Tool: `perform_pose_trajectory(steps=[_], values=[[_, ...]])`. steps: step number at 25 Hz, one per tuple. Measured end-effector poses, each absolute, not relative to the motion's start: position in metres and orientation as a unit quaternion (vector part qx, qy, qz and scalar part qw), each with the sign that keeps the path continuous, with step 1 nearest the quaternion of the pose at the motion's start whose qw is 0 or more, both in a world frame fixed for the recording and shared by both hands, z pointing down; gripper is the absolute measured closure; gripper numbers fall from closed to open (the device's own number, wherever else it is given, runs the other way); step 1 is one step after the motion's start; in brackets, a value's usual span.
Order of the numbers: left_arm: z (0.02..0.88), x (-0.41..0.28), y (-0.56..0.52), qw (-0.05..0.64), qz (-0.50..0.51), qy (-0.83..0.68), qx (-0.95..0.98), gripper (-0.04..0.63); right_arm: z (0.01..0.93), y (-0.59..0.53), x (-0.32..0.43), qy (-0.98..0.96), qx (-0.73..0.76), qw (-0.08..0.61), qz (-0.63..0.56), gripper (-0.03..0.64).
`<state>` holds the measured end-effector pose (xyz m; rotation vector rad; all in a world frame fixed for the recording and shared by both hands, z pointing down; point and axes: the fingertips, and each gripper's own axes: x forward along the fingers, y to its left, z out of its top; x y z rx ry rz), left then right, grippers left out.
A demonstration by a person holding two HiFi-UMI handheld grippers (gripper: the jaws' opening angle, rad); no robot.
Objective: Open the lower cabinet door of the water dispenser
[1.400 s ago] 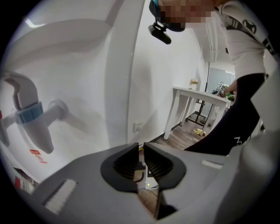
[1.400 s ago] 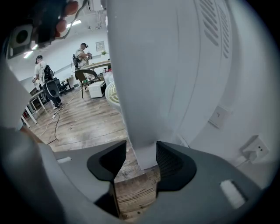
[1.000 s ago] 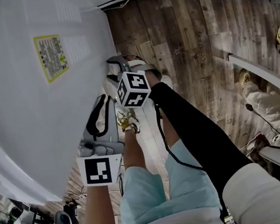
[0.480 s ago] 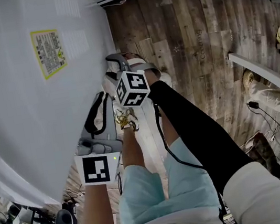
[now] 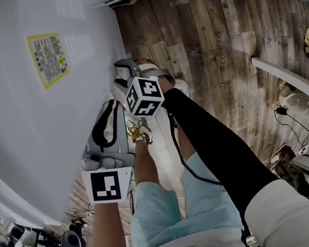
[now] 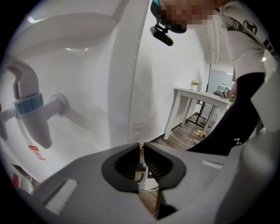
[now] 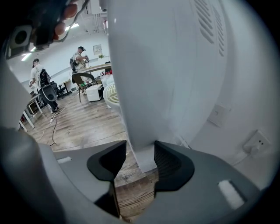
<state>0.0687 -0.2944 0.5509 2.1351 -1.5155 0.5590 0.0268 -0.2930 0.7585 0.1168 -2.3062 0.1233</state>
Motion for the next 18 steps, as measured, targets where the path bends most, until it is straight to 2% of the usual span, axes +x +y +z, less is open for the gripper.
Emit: perform_pose_trajectory(steps=[18], values=[[0.5514,0.0671,-0.2939,0.233,0.194,-0.553,0.776,0.538,0.7584,-0.2924,0.0261,-0.908,0.056,0.409,0.067,0.425]])
